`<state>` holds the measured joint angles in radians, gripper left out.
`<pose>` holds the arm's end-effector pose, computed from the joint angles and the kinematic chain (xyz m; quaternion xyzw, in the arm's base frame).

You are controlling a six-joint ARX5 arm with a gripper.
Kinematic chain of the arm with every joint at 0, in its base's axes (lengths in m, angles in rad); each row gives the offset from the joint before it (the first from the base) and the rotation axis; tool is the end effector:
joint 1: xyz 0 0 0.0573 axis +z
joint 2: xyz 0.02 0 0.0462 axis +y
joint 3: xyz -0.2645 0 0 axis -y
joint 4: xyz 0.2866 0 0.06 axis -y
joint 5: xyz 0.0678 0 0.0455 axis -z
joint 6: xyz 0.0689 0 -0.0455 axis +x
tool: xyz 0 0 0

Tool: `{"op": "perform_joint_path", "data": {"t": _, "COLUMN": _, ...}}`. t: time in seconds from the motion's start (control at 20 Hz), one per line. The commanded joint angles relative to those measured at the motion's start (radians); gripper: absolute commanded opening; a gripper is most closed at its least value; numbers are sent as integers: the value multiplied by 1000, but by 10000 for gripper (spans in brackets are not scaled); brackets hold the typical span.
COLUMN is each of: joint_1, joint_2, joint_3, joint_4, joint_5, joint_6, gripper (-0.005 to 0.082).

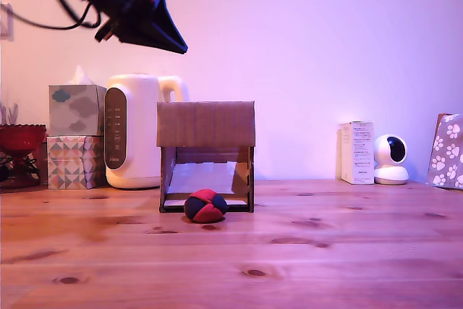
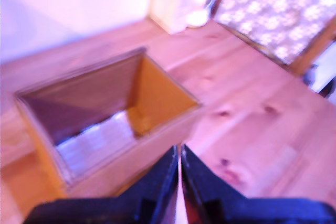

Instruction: Drop the footbag into the cardboard dice tower

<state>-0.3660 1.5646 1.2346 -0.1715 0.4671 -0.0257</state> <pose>0.3833 -0.1801 0.2697 -0.0239 0.2528 -0.3887 0.8857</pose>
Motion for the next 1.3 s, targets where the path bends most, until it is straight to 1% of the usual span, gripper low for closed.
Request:
{"op": "perform_joint_path", "data": {"t": 0.0, "joint_1": -3, "joint_2": -31, "joint_3": -109, "joint_4": 58, "joint_5": 11, "joint_6": 3, "gripper": -16}}
{"op": "perform_joint_path", "data": {"t": 0.2, "joint_1": -3, "joint_2": -137, "joint_3": -346, "joint_4": 197, "joint_5": 11, "joint_6": -2, "gripper": -16}}
{"op": "perform_joint_path", "data": {"t": 0.3, "joint_1": -3, "joint_2": -185, "joint_3": -454, "joint_4": 255, "joint_5": 10, "joint_6": -18, "gripper": -16}}
{"op": "perform_joint_path", "data": {"t": 0.5, "joint_1": -3, "joint_2": -233, "joint_3": -612, "joint_4": 310, "joint_5": 3, "joint_6": -46, "gripper": -16}}
{"op": "perform_joint_path", "data": {"t": 0.55, "joint_1": -3, "joint_2": -235, "joint_3": -634, "joint_4": 309, "joint_5": 3, "joint_6": -46, "gripper": -16}}
{"op": "perform_joint_path", "data": {"t": 0.75, "joint_1": -12, "joint_2": -214, "joint_3": -662, "joint_4": 324, "joint_5": -4, "joint_6": -46, "gripper": -16}}
{"op": "perform_joint_path", "data": {"t": 0.95, "joint_1": -27, "joint_2": -177, "joint_3": -662, "joint_4": 430, "joint_5": -10, "joint_6": -53, "gripper": -16}}
{"op": "perform_joint_path", "data": {"t": 1.25, "joint_1": -65, "joint_2": -106, "joint_3": -661, "joint_4": 584, "joint_5": -67, "joint_6": -53, "gripper": -16}}
